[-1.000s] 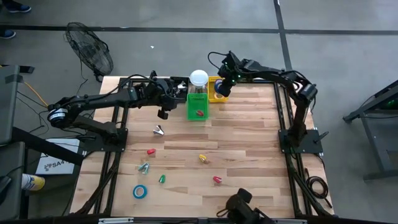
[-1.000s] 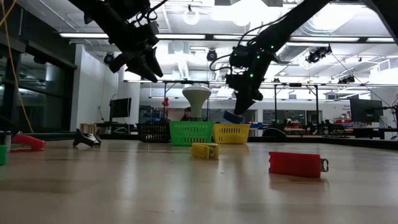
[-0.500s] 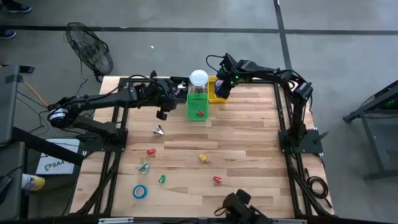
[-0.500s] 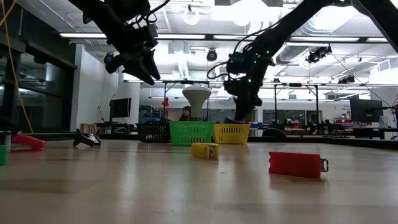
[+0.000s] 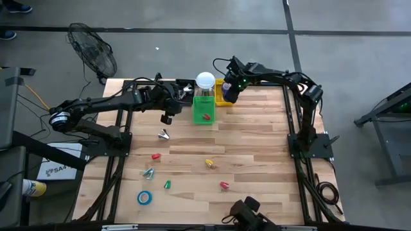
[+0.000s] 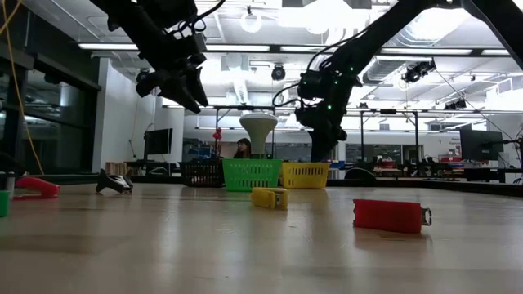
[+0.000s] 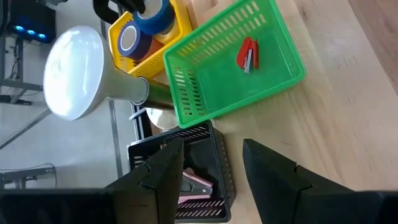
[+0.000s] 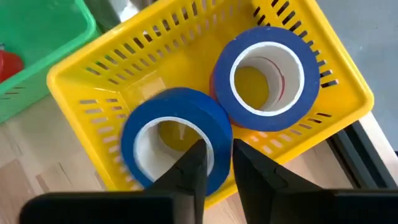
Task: Pick and place Stapler, Stapler remover, tape
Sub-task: Put the blue tape into the yellow bin, then put the black staple remover into the black bin
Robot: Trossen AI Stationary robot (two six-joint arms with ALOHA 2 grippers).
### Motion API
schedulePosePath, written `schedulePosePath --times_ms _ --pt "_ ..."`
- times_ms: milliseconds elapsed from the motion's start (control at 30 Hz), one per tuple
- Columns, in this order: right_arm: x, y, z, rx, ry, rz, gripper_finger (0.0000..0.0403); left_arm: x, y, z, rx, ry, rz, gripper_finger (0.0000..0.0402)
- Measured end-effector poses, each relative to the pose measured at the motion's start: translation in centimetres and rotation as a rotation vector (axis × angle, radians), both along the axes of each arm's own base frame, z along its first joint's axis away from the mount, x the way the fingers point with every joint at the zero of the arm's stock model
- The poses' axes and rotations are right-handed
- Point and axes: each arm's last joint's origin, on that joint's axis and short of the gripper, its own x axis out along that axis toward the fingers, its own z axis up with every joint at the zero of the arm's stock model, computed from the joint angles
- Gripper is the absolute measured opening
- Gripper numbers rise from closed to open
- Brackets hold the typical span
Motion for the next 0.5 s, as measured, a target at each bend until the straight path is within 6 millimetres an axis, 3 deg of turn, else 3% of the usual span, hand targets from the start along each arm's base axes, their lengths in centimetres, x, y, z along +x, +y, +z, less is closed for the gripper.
schedulePosePath --times_ms 267,500 --pt "0.2 0.3 0.1 -0.006 0.003 0.015 0.0127 -0.1 0.0 -0.1 -0.006 0.010 0.002 0.0163" --pt "-0.5 0.9 2.9 -0.052 -0.048 0.013 0.0159 -1.1 -0.4 0.2 -0.053 0.027 0.035 0.0163"
